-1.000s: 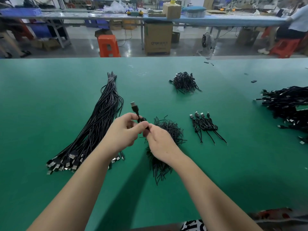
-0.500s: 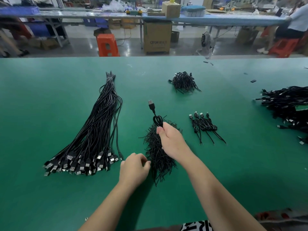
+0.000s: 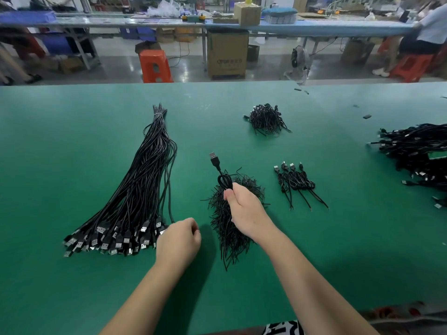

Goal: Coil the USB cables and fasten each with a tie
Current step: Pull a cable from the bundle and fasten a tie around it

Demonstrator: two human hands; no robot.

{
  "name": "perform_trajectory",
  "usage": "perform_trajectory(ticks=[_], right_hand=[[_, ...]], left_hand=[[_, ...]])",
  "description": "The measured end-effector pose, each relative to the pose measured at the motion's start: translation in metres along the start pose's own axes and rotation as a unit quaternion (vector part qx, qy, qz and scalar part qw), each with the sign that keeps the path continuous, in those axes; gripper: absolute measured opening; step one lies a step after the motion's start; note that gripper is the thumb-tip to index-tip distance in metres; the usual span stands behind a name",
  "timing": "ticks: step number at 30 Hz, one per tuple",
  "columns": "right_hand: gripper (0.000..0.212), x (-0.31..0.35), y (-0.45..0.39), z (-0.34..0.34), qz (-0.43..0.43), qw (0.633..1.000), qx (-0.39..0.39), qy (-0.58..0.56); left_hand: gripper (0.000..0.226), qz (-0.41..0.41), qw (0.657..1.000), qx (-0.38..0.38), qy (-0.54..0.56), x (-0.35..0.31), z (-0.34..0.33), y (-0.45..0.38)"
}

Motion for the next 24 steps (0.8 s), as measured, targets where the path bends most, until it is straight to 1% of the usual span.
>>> perform_trajectory(ticks=[2, 3, 4, 6, 9, 11, 12, 14, 17, 20, 22, 24], right_hand=[[0.036, 0.000, 0.000, -0.001, 0.001, 1.000, 0.002, -0.001], [0.035, 0.001, 0.000, -0.002, 0.006, 1.000, 0.007, -0.007], [0.033, 0.002, 0.001, -0.004, 0.013, 1.000, 0.018, -0.018], [0.030, 0.005, 0.005, -0.009, 0.024, 0.997, 0.059, -0.047], [0.030, 0.011, 0.012, -0.021, 0.050, 0.992, 0.105, -0.040], [0.030, 0.014, 0.015, -0.027, 0.072, 0.991, 0.107, -0.026], [0.030, 0.015, 0.016, -0.029, 0.078, 0.991, 0.104, -0.027], [0.032, 0.015, 0.015, -0.031, 0.075, 0.991, 0.099, -0.045], [0.047, 0.012, 0.013, -0.031, 0.057, 0.991, 0.097, -0.074], [0.040, 0.012, 0.010, -0.031, 0.070, 0.987, 0.080, -0.117], [0.031, 0.013, 0.007, -0.030, 0.063, 0.987, 0.060, -0.138], [0.027, 0.012, 0.006, -0.028, 0.046, 0.987, 0.054, -0.144]], left_hand=[[0.012, 0.004, 0.998, -0.055, -0.007, 0.006, 0.013, -0.002], [0.011, 0.008, 0.996, -0.083, 0.013, 0.009, 0.020, -0.003], [0.009, 0.015, 0.993, -0.107, 0.051, 0.011, 0.028, -0.004], [0.010, 0.031, 0.976, -0.132, 0.167, 0.011, 0.041, -0.008], [0.014, 0.020, 0.931, -0.123, 0.343, 0.000, 0.058, -0.010], [0.013, -0.004, 0.902, -0.103, 0.419, -0.009, 0.066, -0.008], [0.013, -0.014, 0.894, -0.100, 0.437, -0.012, 0.068, -0.007], [0.012, -0.028, 0.890, -0.105, 0.442, -0.014, 0.071, -0.005], [0.013, -0.040, 0.903, -0.109, 0.414, -0.013, 0.071, -0.004], [0.020, -0.093, 0.925, -0.106, 0.354, -0.017, 0.071, 0.000], [0.014, -0.146, 0.935, -0.136, 0.293, -0.022, 0.073, 0.005], [0.008, -0.181, 0.941, -0.181, 0.224, -0.024, 0.077, 0.009]])
Point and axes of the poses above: each hand's wrist, its own y-axis away from the middle knuckle, its own z-axis out of the back of the hand, x = y × z, the point moved 2 cm from there along -y, towards the middle knuckle, and after that the axes turned 5 degrees about -y, right-handed, at the moved point
